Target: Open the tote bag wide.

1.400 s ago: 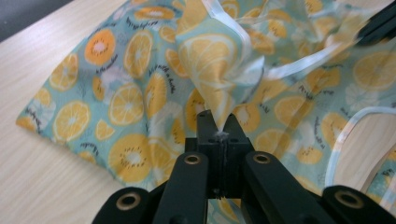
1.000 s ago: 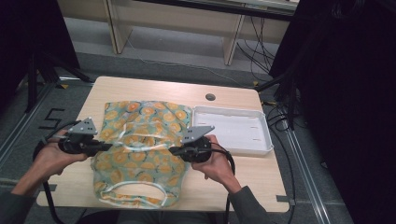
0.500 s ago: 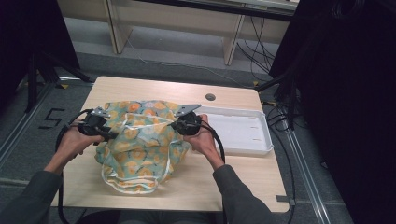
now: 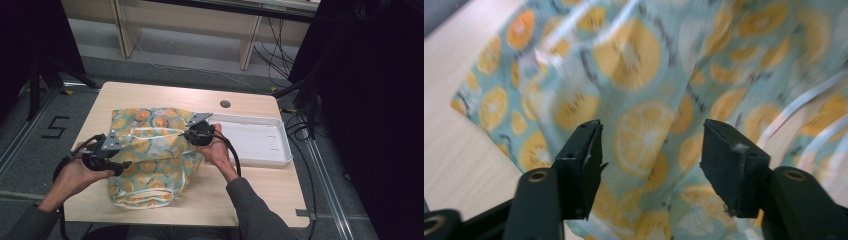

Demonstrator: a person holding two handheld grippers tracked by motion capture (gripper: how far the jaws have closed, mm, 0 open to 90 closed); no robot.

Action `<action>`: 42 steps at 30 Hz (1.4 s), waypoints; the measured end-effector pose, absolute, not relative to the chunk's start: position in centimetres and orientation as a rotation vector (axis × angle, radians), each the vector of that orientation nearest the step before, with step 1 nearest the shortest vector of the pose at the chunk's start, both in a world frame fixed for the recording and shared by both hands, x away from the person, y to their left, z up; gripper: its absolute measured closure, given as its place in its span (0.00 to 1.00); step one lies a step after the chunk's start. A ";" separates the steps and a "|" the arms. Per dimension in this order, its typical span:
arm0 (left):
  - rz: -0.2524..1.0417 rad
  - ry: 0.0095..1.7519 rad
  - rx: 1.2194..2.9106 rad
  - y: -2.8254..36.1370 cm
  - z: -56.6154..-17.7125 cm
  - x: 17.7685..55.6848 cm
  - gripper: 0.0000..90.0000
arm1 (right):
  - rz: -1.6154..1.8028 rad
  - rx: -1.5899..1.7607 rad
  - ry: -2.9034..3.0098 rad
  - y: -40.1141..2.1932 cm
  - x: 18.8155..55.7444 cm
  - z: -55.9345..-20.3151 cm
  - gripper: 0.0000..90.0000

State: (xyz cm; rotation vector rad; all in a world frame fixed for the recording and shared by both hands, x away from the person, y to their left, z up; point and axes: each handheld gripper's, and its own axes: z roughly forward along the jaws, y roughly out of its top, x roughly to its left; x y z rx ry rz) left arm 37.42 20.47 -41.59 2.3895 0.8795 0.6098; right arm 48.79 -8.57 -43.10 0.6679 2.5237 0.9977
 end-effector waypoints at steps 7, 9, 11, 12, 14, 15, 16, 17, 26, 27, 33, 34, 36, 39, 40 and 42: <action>0.688 0.970 2.432 19.9 -46.0 38.8 0.33 | 1.020 0.682 2.516 -8.8 49.0 -43.2 1.00; 0.706 0.938 2.470 19.6 -46.7 39.1 0.39 | 1.028 0.698 2.511 -8.8 49.1 -43.2 1.00; 0.718 0.883 2.476 19.5 -47.0 39.3 0.63 | 1.020 0.688 2.523 -8.7 49.0 -43.2 1.00; 0.705 0.877 2.464 19.6 -46.9 39.3 0.74 | 1.013 0.695 2.530 -8.7 48.9 -43.2 1.00; 0.686 0.846 2.434 19.9 -46.1 39.1 0.91 | 1.007 0.686 2.538 -8.8 49.0 -43.2 1.00; 0.684 0.839 2.432 20.1 -45.5 38.9 0.97 | 0.998 0.682 2.533 -8.7 49.0 -43.3 0.98; 0.677 0.837 2.416 20.3 -45.0 38.9 0.99 | 0.937 0.684 2.538 -8.8 48.9 -43.2 0.93; 0.669 0.814 2.407 20.6 -44.5 39.0 0.99 | 0.937 0.684 2.538 -8.8 48.9 -43.2 0.89; 0.531 0.859 2.331 22.1 -42.1 40.0 0.99 | 1.062 0.541 2.538 -8.4 43.5 -39.3 0.63; 0.523 0.872 2.314 22.1 -41.9 40.2 0.99 | 1.078 0.528 2.562 -8.1 42.6 -39.1 0.61; 0.516 0.864 2.269 22.5 -40.6 40.8 0.99 | 1.009 0.420 2.608 -5.9 40.5 -40.8 0.58; 0.513 0.874 2.264 22.6 -40.5 40.8 0.99 | 0.990 0.431 2.616 -5.8 40.6 -41.2 0.57; 0.503 0.869 2.264 22.7 -40.3 40.9 0.99 | 0.969 0.465 2.617 -5.7 41.0 -42.0 0.56; 0.499 0.873 2.244 23.2 -40.1 41.2 0.99 | 0.939 0.444 2.649 -5.8 41.6 -42.8 0.60; 0.491 0.872 2.240 23.4 -40.1 41.3 0.99 | 0.919 0.441 2.660 -5.8 41.8 -43.1 0.60; 0.477 0.888 2.219 23.7 -40.1 41.3 0.99 | 0.883 0.481 2.675 -5.9 42.0 -43.7 0.63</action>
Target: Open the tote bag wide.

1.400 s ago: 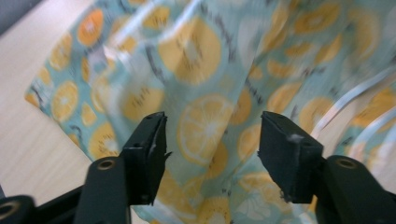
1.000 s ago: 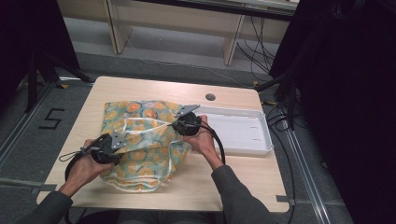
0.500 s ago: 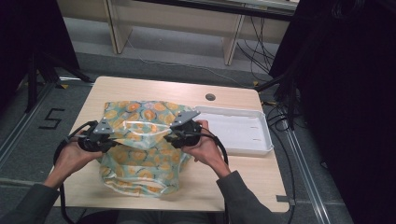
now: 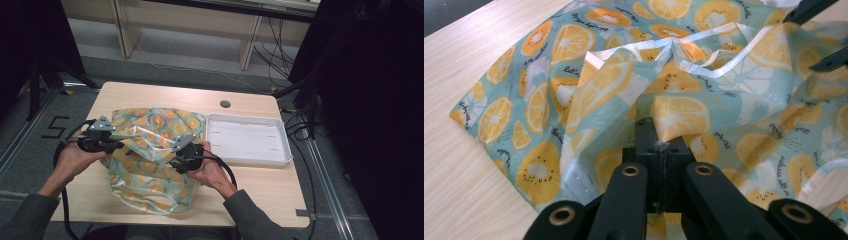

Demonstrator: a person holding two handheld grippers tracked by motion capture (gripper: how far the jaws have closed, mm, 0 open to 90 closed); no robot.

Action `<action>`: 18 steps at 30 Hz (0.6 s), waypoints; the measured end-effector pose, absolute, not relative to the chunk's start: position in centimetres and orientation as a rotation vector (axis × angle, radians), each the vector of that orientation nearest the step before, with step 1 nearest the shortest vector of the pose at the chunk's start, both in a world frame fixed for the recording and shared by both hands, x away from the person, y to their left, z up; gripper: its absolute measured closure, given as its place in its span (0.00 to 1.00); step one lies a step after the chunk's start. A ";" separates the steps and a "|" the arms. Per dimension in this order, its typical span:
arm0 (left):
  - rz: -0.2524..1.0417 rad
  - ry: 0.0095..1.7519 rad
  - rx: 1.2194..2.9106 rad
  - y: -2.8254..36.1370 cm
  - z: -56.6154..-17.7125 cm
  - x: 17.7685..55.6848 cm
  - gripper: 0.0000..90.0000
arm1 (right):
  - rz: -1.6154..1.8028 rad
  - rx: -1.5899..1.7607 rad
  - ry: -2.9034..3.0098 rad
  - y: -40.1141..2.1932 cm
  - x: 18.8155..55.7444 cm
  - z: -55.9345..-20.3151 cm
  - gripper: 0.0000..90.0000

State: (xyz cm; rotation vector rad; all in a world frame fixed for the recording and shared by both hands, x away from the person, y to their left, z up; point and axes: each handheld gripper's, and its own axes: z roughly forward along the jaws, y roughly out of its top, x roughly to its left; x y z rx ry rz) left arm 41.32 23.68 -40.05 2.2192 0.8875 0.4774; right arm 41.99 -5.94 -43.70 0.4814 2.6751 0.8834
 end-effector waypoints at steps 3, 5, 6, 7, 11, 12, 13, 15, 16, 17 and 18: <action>0.468 0.902 2.211 24.0 -40.0 41.3 0.99 | 0.832 0.458 2.670 -6.3 42.6 -44.5 0.61; 0.474 0.894 2.214 24.2 -40.0 41.4 0.99 | 0.838 0.474 2.657 -6.4 42.6 -44.4 0.58; 0.473 0.913 2.204 24.2 -40.0 41.4 0.99 | 0.865 0.526 2.664 -6.5 42.3 -44.0 0.56; 0.474 0.903 2.207 24.3 -40.1 41.5 0.99 | 0.899 0.482 2.666 -6.7 42.3 -43.5 0.54; 0.457 0.912 2.205 24.2 -40.0 41.5 0.99 | 1.006 0.513 2.603 -6.5 40.9 -41.7 0.47; 0.460 0.914 2.198 24.1 -40.0 41.5 0.99 | 1.012 0.479 2.588 -5.9 40.2 -41.2 0.46; 0.456 0.915 2.198 24.1 -40.0 41.4 0.99 | 1.012 0.479 2.588 -5.9 40.2 -41.2 0.46; 0.455 0.921 2.194 23.9 -39.9 41.3 0.99 | 1.029 0.489 2.610 -4.7 39.5 -41.2 0.43; 0.453 0.902 2.195 23.9 -39.8 41.4 0.99 | 0.999 0.467 2.610 -4.4 39.4 -41.6 0.43; 0.453 0.902 2.195 23.9 -39.8 41.4 0.99 | 0.981 0.458 2.613 -4.1 39.4 -41.9 0.42; 0.455 0.900 2.194 23.9 -39.7 41.4 0.99 | 0.981 0.458 2.613 -4.1 39.4 -41.9 0.42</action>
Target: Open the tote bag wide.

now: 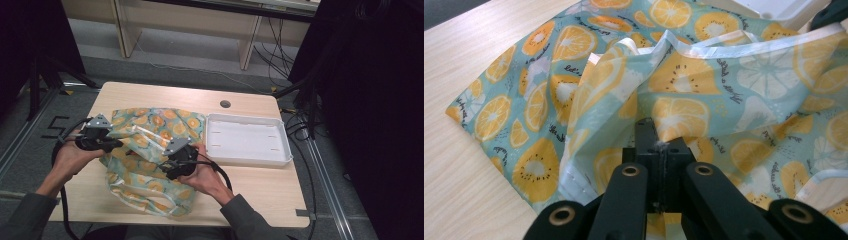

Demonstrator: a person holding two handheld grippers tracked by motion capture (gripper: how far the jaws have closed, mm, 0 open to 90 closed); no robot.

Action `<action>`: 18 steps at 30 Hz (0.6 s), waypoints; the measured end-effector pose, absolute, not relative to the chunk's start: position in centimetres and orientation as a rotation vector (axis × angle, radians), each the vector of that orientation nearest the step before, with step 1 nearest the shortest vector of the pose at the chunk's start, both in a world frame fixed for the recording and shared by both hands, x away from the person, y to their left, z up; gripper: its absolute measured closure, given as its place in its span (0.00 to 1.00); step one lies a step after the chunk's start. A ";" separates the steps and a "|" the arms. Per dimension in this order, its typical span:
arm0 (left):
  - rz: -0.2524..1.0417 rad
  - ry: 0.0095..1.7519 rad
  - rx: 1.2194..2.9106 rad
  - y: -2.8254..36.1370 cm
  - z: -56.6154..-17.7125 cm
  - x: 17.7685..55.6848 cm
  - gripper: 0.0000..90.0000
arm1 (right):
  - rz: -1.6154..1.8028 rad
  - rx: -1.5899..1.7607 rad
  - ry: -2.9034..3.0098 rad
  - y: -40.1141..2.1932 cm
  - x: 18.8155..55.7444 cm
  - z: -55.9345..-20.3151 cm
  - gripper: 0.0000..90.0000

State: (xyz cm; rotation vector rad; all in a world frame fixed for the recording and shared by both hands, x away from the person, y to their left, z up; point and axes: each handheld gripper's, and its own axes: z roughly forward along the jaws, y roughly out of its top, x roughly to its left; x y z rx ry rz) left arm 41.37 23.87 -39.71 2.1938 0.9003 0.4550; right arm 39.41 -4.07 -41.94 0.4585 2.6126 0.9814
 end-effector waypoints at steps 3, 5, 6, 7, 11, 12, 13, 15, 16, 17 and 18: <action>0.460 0.913 2.185 23.8 -39.7 41.3 0.99 | 0.918 0.473 2.623 -3.6 40.0 -43.5 0.42; 0.453 0.903 2.197 23.9 -39.7 41.4 0.99 | 0.928 0.562 2.633 -3.8 40.5 -43.6 0.42; 0.449 0.911 2.195 23.9 -39.7 41.4 0.99 | 0.950 0.564 2.630 -4.3 40.9 -43.2 0.41; 0.443 0.926 2.189 23.9 -39.8 41.3 0.99 | 0.969 0.586 2.617 -4.6 40.9 -42.8 0.40; 0.441 0.921 2.192 23.9 -39.8 41.4 0.99 | 1.121 0.575 2.563 -5.8 40.3 -40.1 0.40; 0.458 0.905 2.185 23.8 -39.9 41.4 0.99 | 1.163 0.568 2.553 -5.9 40.2 -39.7 0.40; 0.455 0.904 2.193 23.8 -39.8 41.4 0.99 | 1.217 0.554 2.560 -5.9 40.0 -39.1 0.40; 0.444 0.908 2.198 23.7 -39.6 41.3 0.99 | 1.238 0.549 2.569 -5.2 39.5 -38.7 0.40; 0.441 0.912 2.197 23.7 -39.6 41.3 0.99 | 1.244 0.541 2.580 -4.9 39.4 -38.8 0.40; 0.446 0.897 2.200 23.7 -39.5 41.3 0.99 | 1.237 0.541 2.596 -4.5 39.2 -39.1 0.39; 0.452 0.906 2.186 23.6 -39.5 41.3 0.99 | 1.224 0.510 2.605 -4.0 39.3 -39.6 0.38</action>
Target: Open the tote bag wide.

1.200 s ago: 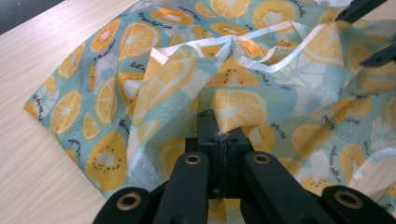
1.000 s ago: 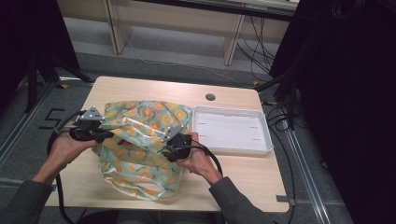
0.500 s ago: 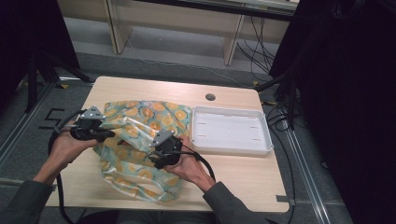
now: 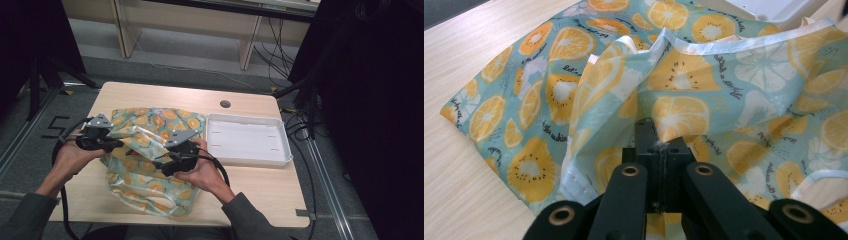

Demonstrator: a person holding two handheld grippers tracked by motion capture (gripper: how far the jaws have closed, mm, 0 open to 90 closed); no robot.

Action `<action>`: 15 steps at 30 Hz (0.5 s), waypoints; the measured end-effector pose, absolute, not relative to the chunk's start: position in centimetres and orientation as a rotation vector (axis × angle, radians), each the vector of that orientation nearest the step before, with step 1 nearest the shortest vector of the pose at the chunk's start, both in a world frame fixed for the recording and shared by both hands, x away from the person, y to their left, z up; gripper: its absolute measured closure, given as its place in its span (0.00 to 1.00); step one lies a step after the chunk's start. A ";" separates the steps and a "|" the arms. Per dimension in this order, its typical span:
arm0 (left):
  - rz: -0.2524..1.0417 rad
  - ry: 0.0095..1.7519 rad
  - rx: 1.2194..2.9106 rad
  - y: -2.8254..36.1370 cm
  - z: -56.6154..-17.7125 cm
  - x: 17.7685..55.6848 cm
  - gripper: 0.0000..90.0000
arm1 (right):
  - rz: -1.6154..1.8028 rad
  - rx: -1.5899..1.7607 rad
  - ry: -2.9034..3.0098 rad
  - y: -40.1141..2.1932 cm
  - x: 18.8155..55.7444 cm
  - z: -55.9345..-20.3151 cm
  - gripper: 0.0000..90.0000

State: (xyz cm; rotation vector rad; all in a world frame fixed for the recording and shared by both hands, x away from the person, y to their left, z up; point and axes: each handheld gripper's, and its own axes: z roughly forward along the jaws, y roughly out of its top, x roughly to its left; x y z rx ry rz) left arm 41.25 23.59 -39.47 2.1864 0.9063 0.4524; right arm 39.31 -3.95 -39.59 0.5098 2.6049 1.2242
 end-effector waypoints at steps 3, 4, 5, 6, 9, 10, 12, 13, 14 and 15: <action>0.439 0.893 2.190 23.5 -39.4 41.2 0.99 | 1.126 0.522 2.621 -2.5 39.7 -41.4 0.37; 0.437 0.892 2.194 23.5 -39.3 41.2 0.99 | 1.099 0.521 2.620 -2.1 40.0 -42.0 0.36; 0.440 0.900 2.179 23.4 -39.3 41.1 0.99 | 1.046 0.511 2.614 -1.8 40.2 -42.6 0.36; 0.446 0.884 2.183 23.5 -39.3 41.1 0.99 | 0.999 0.526 2.608 -1.5 40.4 -43.3 0.36; 0.431 0.880 2.195 23.6 -39.2 41.1 0.99 | 0.912 0.527 2.588 -1.5 41.2 -44.8 0.43; 0.431 0.880 2.195 23.6 -39.2 41.1 0.99 | 0.892 0.525 2.591 -1.7 41.4 -45.3 0.52; 0.425 0.897 2.190 23.7 -39.3 41.0 0.99 | 0.823 0.535 2.593 -2.2 41.8 -45.7 0.55; 0.422 0.902 2.186 23.8 -39.4 41.0 0.99 | 0.793 0.527 2.589 -2.4 42.0 -45.8 0.58; 0.423 0.901 2.189 23.8 -39.4 41.0 0.99 | 0.770 0.529 2.582 -2.8 42.2 -45.9 0.68; 0.425 0.885 2.203 24.0 -39.5 41.0 0.99 | 0.766 0.518 2.588 -3.3 42.4 -46.0 0.79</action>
